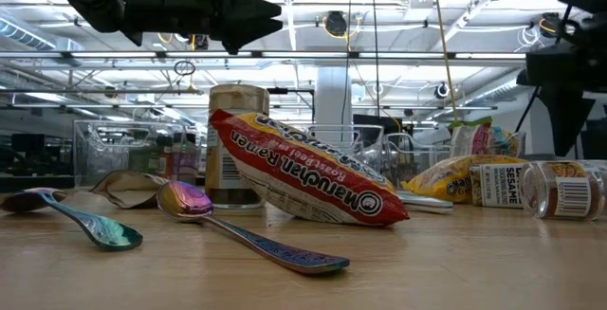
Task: Pick & Place Food Item
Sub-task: Put the orange noodle pack into the right transparent bin
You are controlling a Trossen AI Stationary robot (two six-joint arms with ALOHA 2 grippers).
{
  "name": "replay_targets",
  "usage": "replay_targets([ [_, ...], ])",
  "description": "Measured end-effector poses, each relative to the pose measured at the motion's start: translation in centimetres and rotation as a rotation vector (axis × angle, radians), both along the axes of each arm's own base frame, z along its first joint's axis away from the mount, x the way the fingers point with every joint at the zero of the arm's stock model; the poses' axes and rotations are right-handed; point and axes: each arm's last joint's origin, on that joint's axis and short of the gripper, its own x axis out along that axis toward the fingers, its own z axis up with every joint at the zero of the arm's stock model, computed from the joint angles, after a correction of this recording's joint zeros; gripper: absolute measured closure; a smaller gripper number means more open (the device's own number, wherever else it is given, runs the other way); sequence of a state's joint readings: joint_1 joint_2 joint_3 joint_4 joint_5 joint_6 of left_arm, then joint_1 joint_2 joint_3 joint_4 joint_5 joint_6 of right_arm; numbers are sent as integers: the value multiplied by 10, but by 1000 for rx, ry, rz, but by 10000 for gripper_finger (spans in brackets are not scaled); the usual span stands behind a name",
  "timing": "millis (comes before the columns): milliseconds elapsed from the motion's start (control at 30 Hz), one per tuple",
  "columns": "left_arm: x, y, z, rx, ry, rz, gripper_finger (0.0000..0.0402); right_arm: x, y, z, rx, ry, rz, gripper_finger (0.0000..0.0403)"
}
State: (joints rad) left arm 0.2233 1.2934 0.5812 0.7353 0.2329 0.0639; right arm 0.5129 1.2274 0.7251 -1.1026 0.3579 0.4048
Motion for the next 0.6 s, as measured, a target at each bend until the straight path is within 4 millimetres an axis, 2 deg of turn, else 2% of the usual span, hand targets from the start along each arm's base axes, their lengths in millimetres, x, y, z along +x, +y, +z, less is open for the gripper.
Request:
replay_targets([
  [333,0,0,0,-3,0,0,186,-3,-1,-10,16,6,-27,210],
  [600,0,0,0,-25,0,0,186,-1,0,-17,-13,43,-29,278],
])
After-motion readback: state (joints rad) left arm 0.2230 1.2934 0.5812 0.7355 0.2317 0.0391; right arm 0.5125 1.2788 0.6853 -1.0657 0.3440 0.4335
